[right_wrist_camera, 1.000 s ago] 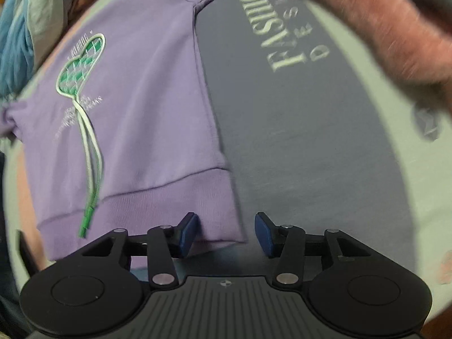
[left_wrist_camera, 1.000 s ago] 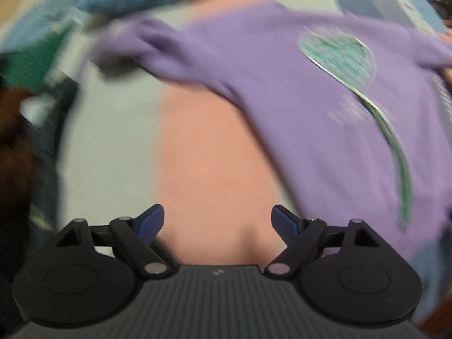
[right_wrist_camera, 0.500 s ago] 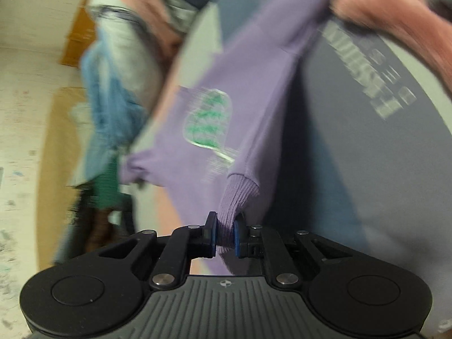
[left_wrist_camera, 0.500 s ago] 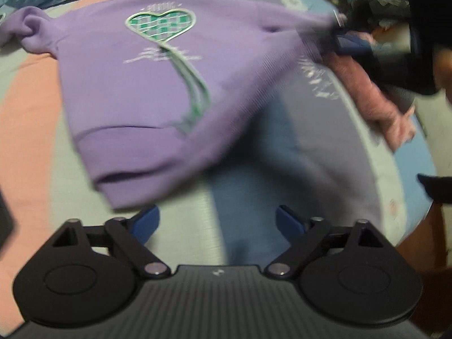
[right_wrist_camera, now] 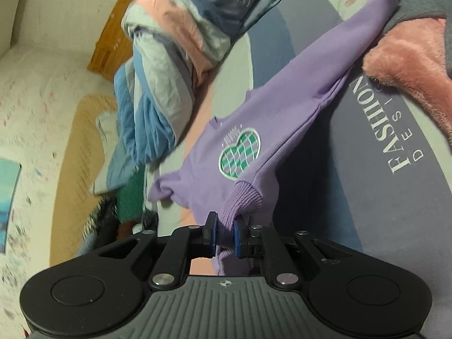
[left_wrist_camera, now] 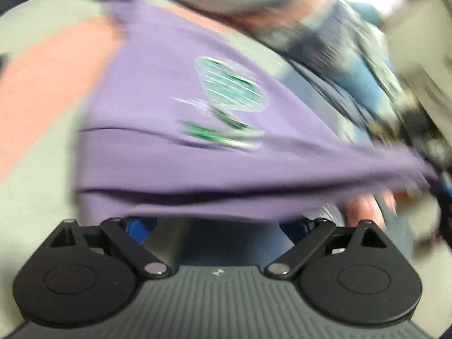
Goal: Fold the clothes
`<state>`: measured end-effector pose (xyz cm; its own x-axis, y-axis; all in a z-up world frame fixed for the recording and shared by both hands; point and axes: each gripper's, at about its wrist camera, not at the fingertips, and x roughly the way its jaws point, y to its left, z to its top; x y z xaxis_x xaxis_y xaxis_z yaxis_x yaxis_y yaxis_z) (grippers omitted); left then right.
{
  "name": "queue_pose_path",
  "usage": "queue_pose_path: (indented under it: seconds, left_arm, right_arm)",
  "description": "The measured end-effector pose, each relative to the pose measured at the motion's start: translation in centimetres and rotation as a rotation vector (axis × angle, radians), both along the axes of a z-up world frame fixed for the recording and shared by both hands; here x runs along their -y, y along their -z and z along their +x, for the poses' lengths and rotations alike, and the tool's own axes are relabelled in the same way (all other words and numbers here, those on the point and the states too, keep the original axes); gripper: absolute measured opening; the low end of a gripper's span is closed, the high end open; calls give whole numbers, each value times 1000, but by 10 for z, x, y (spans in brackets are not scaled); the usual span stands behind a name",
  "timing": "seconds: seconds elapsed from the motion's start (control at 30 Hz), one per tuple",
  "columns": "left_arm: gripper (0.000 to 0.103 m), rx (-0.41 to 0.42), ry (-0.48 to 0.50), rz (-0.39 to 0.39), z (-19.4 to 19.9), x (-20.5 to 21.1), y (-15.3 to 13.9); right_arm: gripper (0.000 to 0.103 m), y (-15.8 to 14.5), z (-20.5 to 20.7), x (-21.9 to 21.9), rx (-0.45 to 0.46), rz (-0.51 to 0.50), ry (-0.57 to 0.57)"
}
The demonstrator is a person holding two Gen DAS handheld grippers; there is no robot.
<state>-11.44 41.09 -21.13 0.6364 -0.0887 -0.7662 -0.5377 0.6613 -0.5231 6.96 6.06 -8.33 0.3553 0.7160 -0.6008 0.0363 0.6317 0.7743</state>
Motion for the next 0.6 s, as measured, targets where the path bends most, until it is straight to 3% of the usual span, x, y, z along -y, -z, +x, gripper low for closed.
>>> queue_pose_path:
  seconds: [0.1, 0.2, 0.33, 0.47, 0.5, 0.6]
  left_arm:
    - [95, -12, -161, -120, -16, -39, 17]
    - [92, -4, -212, -169, -19, -58, 24]
    - [86, 82, -286, -106, -25, -66, -9]
    - [90, 145, -371, 68, -33, -76, -51]
    - [95, 145, -376, 100, -33, -81, -56]
    - [96, 73, -308, 107, -30, -88, -48]
  right_arm:
    - [11, 3, 0, 5, -16, 15, 24]
    - [11, 8, -3, 7, -43, -9, 14]
    - [11, 16, -12, 22, -62, -9, 48]
    - [11, 15, -14, 28, -46, -38, 58]
    - [11, 17, -14, 29, -48, -49, 56]
    - [11, 23, -15, 29, -50, -118, 30]
